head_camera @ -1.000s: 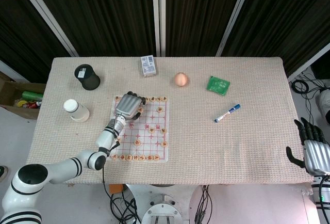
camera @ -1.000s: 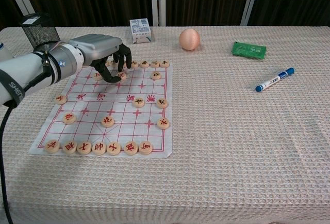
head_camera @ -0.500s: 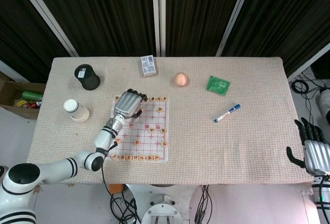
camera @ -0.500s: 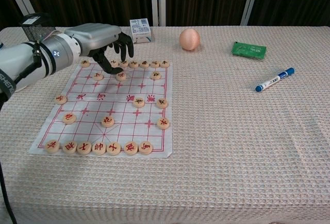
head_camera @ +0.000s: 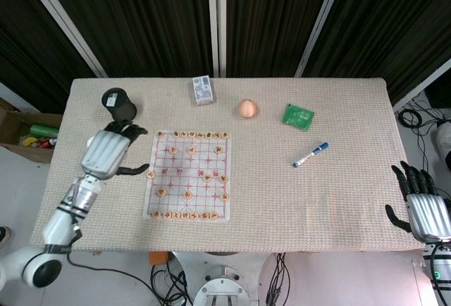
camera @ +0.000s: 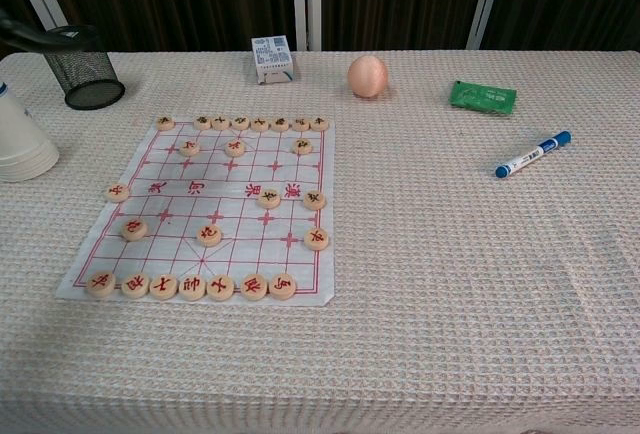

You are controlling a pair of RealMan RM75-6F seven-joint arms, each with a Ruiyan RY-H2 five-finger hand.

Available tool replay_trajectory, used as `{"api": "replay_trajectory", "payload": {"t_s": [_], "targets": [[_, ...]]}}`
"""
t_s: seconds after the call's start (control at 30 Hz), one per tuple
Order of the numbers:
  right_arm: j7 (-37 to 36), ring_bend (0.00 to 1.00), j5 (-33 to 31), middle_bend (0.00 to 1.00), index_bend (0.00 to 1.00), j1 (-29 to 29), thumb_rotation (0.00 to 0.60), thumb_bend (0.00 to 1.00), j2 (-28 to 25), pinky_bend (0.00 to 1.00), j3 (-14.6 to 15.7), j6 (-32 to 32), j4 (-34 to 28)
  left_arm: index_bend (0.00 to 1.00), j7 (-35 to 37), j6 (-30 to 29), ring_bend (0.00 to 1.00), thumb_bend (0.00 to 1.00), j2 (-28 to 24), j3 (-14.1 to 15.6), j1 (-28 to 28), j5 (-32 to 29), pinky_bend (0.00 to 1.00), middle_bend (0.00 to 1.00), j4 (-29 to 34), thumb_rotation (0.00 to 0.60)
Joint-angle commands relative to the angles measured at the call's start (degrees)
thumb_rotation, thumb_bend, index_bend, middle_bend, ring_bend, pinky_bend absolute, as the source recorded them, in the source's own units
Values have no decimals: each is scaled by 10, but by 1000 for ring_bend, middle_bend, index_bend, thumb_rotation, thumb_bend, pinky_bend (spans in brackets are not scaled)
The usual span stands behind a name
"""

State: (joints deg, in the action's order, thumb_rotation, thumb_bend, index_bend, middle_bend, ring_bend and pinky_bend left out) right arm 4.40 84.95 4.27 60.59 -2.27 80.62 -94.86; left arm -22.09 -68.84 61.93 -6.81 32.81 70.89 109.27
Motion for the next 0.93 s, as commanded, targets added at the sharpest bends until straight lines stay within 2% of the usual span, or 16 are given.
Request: {"api": "replay_trajectory", "payload": {"t_s": [0.03, 0.17, 0.3, 0.43, 0.73, 0.93], "targets": [[22, 0, 16, 0, 0, -1, 600, 296, 2, 0, 8, 11, 10, 170, -5, -99, 99, 93, -110, 89, -120, 71, 219, 169, 72, 191], [21, 0, 11, 0, 0, -2, 600, 297, 4, 0, 7, 13, 8, 160, 45, -179, 95, 93, -103, 116, -191, 123, 215, 155, 31, 203], [23, 0, 11, 0, 0, -1, 600, 296, 4, 0, 7, 12, 8, 160, 114, -210, 95, 101, -87, 119, -226, 133, 215, 155, -10, 227], [22, 0, 10, 0, 0, -1, 600, 296, 3, 0, 8, 9, 7, 160, 116, -211, 95, 109, -80, 117, -238, 138, 215, 155, -30, 241], [15, 0, -1, 0, 0, -1, 600, 296, 2, 0, 6, 4, 4, 160, 134, -219, 96, 127, -15, 85, -245, 144, 215, 156, -94, 260], [19, 0, -5, 0, 0, -1, 600, 296, 3, 0, 5, 4, 2, 160, 136, -219, 96, 127, 4, 75, -248, 149, 214, 158, -128, 267]]}}
